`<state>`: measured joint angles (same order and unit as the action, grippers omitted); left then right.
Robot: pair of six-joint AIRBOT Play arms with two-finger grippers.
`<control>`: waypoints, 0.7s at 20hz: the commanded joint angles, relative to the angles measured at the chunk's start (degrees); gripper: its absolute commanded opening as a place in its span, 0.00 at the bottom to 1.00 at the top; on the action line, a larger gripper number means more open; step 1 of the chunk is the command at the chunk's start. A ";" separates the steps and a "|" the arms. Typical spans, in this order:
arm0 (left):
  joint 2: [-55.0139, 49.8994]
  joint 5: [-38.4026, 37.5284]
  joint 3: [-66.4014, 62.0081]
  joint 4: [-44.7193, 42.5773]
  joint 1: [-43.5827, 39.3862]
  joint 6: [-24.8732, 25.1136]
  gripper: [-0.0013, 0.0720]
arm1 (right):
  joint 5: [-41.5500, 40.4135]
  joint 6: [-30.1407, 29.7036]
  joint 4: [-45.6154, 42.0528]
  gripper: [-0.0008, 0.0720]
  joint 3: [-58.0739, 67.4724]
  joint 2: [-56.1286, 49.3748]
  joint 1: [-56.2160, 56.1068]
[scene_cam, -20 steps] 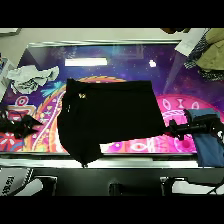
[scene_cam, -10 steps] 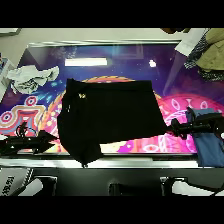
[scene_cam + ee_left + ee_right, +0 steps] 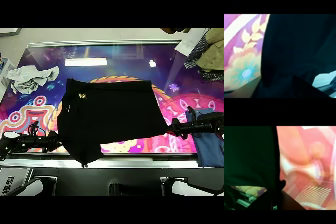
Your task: Fold the clothes and pants, and hang the long-sleeved shirts on hangers.
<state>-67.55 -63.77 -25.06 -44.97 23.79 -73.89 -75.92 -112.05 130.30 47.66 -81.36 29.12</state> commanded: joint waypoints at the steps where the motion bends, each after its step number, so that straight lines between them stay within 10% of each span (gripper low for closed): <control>1: -0.90 3.56 0.02 -0.22 -1.38 -0.63 0.33 | -1.14 0.00 0.04 0.05 0.07 0.07 -0.04; 4: -0.85 3.87 -0.39 0.31 -1.38 0.72 0.04 | -1.97 -1.14 2.73 0.05 0.07 0.07 -0.04; 14: -0.68 5.35 -25.55 1.57 -7.56 2.99 0.04 | 9.70 1.97 6.86 0.05 19.74 4.04 -16.76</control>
<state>-68.31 -58.98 -40.97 -43.35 18.52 -71.18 -71.42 -113.30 137.88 57.95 -78.26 17.39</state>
